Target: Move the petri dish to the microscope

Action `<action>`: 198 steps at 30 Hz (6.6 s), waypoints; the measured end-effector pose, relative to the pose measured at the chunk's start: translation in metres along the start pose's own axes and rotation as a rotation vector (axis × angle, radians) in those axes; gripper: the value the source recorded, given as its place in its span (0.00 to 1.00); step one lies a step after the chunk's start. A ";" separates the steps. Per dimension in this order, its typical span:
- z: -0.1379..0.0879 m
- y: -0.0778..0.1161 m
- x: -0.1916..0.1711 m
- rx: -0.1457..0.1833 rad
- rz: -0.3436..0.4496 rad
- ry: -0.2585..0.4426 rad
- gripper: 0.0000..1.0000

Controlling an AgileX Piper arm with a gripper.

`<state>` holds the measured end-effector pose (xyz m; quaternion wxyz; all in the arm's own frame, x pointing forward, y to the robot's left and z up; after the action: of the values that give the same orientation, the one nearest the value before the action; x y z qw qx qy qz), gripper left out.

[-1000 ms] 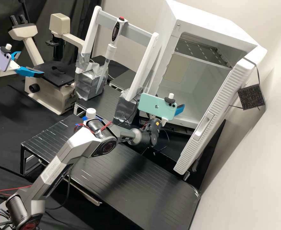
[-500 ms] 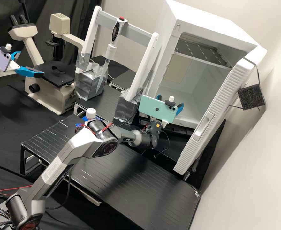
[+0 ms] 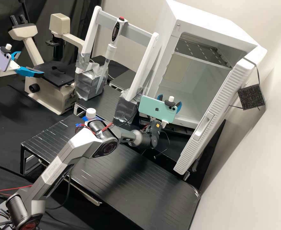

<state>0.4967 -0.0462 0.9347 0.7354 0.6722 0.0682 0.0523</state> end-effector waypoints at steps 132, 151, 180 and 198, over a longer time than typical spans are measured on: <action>0.014 0.035 -0.028 0.034 0.077 -0.144 1.00; 0.016 0.029 -0.017 0.074 0.078 -0.160 0.00; 0.018 0.029 -0.015 0.075 0.080 -0.164 0.00; 0.018 0.029 -0.015 0.075 0.080 -0.164 0.00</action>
<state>0.4858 -0.0639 0.9653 0.7101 0.7035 -0.0170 0.0237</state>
